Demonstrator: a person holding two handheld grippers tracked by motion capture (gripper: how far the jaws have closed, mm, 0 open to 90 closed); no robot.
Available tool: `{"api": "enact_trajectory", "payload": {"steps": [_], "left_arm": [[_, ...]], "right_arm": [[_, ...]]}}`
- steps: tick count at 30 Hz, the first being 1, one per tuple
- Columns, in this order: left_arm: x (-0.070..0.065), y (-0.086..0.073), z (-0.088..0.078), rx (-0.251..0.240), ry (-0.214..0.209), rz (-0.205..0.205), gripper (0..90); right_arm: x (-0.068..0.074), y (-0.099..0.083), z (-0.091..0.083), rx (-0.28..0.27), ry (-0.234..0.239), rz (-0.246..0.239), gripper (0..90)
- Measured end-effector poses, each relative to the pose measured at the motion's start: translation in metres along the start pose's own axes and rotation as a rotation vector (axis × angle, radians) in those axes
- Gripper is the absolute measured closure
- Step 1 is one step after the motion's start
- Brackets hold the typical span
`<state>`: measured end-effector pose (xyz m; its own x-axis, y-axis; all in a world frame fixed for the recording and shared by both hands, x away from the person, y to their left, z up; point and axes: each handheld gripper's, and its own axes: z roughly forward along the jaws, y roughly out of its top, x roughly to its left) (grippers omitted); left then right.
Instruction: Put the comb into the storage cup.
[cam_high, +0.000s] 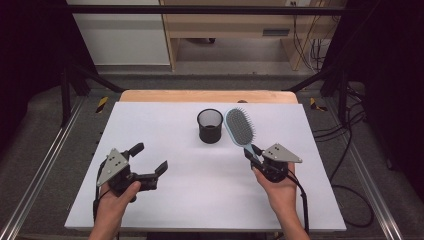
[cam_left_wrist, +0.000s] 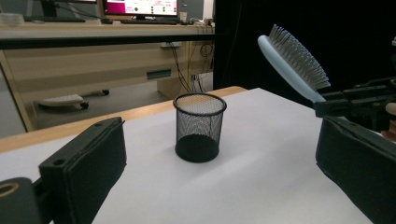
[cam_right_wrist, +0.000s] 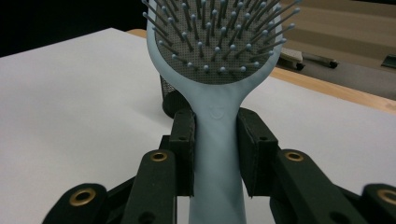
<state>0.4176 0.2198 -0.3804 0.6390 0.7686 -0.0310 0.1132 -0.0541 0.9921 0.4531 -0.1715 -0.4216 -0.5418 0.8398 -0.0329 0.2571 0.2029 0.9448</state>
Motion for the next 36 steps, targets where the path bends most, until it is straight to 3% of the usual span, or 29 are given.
{"api": "enact_trajectory", "payload": {"steps": [5,13,20,23,26,36], "left_arm": [[-0.002,0.006,0.021,-0.013,-0.022,-0.024,2.0],[-0.008,0.004,0.047,0.01,-0.057,-0.012,2.1],[-0.015,0.019,0.057,-0.001,-0.089,-0.013,2.1],[-0.019,0.025,0.062,-0.006,-0.109,-0.013,2.1],[-0.019,0.027,0.065,-0.021,-0.126,-0.069,2.2],[-0.022,0.028,0.073,-0.027,-0.145,-0.096,2.3]], "right_arm": [[0.009,-0.001,0.003,-0.009,0.011,-0.011,69.6],[0.013,-0.001,-0.003,-0.039,0.022,0.016,69.6],[0.022,0.005,0.003,-0.03,0.04,-0.004,69.6],[0.028,0.01,0.008,-0.052,0.046,-0.004,69.6],[0.035,0.011,0.015,-0.074,0.054,0.0,69.6],[0.049,0.016,0.038,-0.104,0.082,-0.003,69.6]]}}
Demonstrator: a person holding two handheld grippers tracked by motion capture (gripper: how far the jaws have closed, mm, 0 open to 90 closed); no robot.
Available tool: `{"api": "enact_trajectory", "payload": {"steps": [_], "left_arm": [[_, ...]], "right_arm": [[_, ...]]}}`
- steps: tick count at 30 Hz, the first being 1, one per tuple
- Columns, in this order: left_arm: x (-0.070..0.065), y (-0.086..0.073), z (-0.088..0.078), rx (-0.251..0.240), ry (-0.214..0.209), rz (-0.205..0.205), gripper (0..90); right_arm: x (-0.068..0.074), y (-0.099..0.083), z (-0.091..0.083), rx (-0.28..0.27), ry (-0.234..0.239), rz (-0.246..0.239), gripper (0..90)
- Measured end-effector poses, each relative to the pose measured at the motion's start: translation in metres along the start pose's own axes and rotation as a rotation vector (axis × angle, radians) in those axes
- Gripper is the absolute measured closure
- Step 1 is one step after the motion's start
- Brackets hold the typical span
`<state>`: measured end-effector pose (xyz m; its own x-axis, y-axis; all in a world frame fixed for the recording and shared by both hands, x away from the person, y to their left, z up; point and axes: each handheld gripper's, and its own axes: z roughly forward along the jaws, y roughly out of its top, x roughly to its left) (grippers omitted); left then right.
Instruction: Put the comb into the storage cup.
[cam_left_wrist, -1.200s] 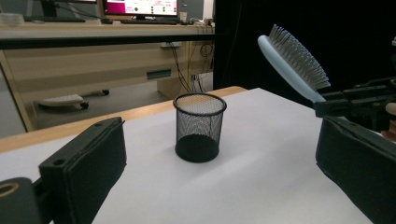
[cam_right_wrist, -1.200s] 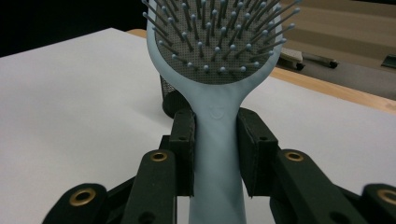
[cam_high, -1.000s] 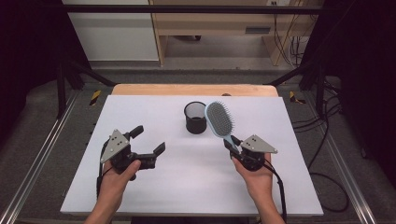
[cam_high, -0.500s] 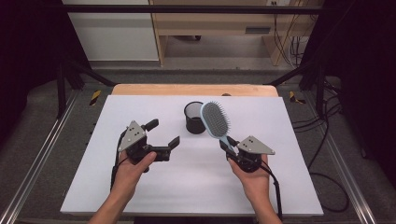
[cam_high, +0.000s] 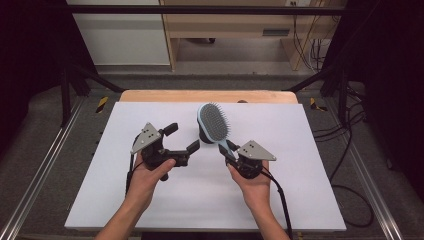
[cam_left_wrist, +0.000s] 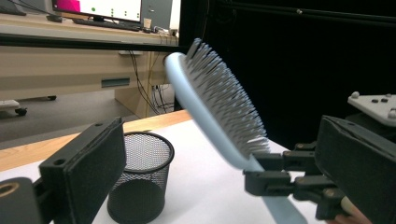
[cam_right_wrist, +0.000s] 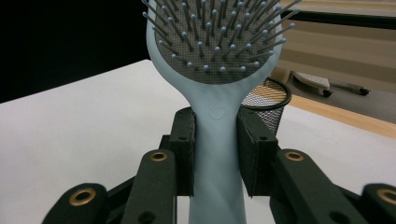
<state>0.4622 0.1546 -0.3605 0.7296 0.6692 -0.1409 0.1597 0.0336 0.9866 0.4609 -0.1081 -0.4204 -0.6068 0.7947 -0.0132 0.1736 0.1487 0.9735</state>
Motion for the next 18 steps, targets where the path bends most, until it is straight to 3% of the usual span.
{"api": "enact_trajectory", "payload": {"steps": [2,10,13,18], "left_arm": [[-0.002,-0.001,0.002,0.005,0.0,-0.004,2.3],[-0.007,-0.006,0.01,0.006,0.002,-0.041,2.3],[-0.009,-0.007,0.009,0.01,0.009,-0.02,2.3],[-0.008,-0.007,0.009,0.007,0.018,-0.047,2.7]], "right_arm": [[0.003,-0.004,0.002,-0.001,0.006,0.023,69.6],[0.012,-0.009,-0.002,0.008,0.021,-0.005,69.6],[0.014,-0.008,-0.003,0.001,0.023,-0.01,69.7],[0.014,-0.007,-0.002,-0.009,0.025,-0.009,69.6]]}}
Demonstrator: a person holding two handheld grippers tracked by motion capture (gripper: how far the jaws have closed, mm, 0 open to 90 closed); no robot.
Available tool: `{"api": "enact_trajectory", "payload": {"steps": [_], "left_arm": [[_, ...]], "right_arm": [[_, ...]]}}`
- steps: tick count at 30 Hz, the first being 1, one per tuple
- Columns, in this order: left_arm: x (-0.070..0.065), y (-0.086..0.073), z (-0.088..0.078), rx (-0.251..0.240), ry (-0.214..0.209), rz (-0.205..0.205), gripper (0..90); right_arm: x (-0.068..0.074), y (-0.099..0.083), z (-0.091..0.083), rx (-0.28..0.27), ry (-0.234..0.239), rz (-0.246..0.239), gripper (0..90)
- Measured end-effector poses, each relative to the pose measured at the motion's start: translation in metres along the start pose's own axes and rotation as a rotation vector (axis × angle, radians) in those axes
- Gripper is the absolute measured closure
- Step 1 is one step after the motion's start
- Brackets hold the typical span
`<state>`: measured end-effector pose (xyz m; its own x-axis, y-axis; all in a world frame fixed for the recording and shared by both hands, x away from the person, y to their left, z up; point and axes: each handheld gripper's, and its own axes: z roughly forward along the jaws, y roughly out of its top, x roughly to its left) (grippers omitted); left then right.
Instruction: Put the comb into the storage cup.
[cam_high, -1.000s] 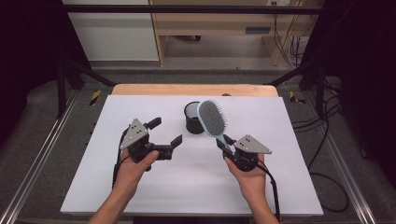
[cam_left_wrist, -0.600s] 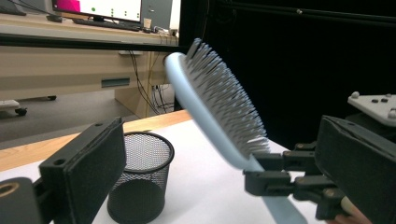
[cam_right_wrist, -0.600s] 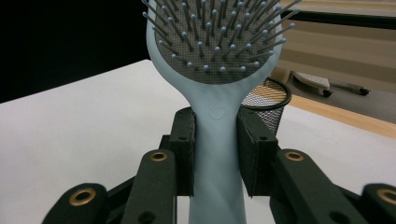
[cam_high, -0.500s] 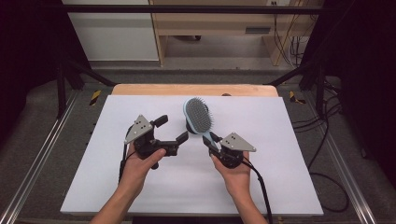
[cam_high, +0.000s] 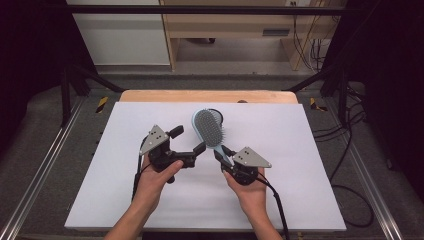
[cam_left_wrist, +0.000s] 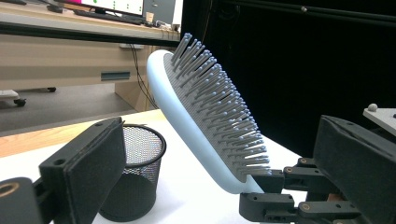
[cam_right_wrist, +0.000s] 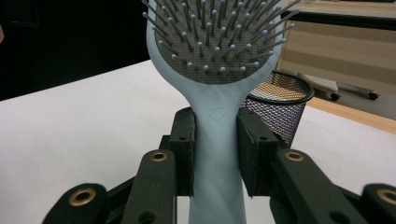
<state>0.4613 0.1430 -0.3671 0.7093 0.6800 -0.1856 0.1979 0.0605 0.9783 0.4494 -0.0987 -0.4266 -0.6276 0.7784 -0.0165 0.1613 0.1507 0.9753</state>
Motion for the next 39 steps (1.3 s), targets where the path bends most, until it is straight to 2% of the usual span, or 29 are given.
{"api": "enact_trajectory", "payload": {"steps": [10,14,20,24,34,39], "left_arm": [[-0.007,-0.004,0.006,0.028,-0.007,-0.033,3.7],[-0.011,-0.006,0.01,0.039,-0.001,-0.03,4.3],[-0.012,-0.007,0.016,0.049,-0.008,-0.056,6.2],[-0.009,-0.005,0.017,0.039,-0.022,-0.092,9.5],[0.002,-0.002,0.017,0.008,-0.022,-0.163,18.0],[0.004,-0.002,0.017,-0.008,-0.027,-0.212,21.9]], "right_arm": [[0.009,0.001,0.006,-0.008,0.007,-0.012,69.6],[0.012,0.002,0.004,-0.014,0.009,-0.027,69.7],[0.014,0.004,-0.001,-0.03,0.011,-0.032,69.6],[0.015,0.006,-0.002,-0.038,0.009,-0.041,69.6],[0.021,0.003,0.003,-0.027,0.022,-0.048,69.6],[0.025,0.002,0.004,-0.024,0.029,-0.053,69.6]]}}
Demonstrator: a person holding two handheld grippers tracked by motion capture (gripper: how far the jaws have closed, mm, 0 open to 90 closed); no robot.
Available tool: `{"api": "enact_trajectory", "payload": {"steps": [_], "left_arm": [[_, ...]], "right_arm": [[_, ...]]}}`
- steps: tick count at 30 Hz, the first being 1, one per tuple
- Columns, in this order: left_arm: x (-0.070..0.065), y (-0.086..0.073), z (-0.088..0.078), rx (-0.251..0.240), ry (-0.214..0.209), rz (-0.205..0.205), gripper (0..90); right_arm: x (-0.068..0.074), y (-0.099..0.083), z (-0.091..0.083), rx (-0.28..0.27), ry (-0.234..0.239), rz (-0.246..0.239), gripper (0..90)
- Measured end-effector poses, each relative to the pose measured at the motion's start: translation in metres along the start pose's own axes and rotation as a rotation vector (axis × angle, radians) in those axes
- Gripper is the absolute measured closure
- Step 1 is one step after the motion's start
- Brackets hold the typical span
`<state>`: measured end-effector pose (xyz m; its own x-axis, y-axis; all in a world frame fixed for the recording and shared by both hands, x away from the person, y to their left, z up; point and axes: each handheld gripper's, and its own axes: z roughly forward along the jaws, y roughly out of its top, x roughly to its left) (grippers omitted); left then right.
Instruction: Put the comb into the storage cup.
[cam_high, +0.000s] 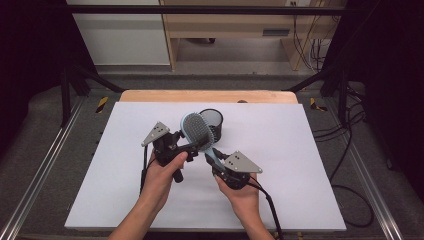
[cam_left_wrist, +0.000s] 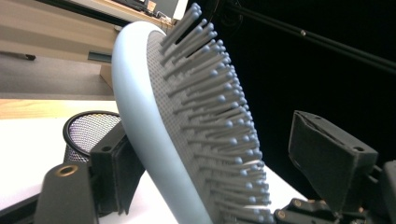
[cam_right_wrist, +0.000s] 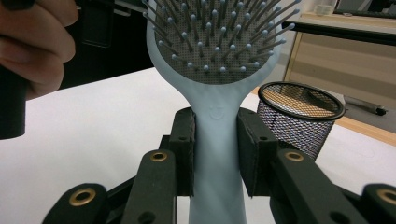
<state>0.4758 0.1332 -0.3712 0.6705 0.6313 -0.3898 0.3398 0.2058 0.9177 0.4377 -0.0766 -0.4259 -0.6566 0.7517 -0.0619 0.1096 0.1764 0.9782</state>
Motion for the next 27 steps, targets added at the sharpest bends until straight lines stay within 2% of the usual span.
{"api": "enact_trajectory", "payload": {"steps": [10,17,27], "left_arm": [[0.0015,-0.0017,0.0002,0.004,-0.006,-0.012,31.3],[0.0044,-0.0019,-0.0007,-0.012,-0.001,-0.05,37.0],[0.006,-0.0023,-0.0005,-0.018,0.009,-0.082,39.3]], "right_arm": [[0.0002,0.0012,-0.0008,-0.011,0.01,0.015,69.6],[-0.0001,0.0009,-0.0002,-0.01,0.016,0.016,69.6],[-0.0006,0.0,0.0011,-0.001,0.026,0.021,69.6]]}}
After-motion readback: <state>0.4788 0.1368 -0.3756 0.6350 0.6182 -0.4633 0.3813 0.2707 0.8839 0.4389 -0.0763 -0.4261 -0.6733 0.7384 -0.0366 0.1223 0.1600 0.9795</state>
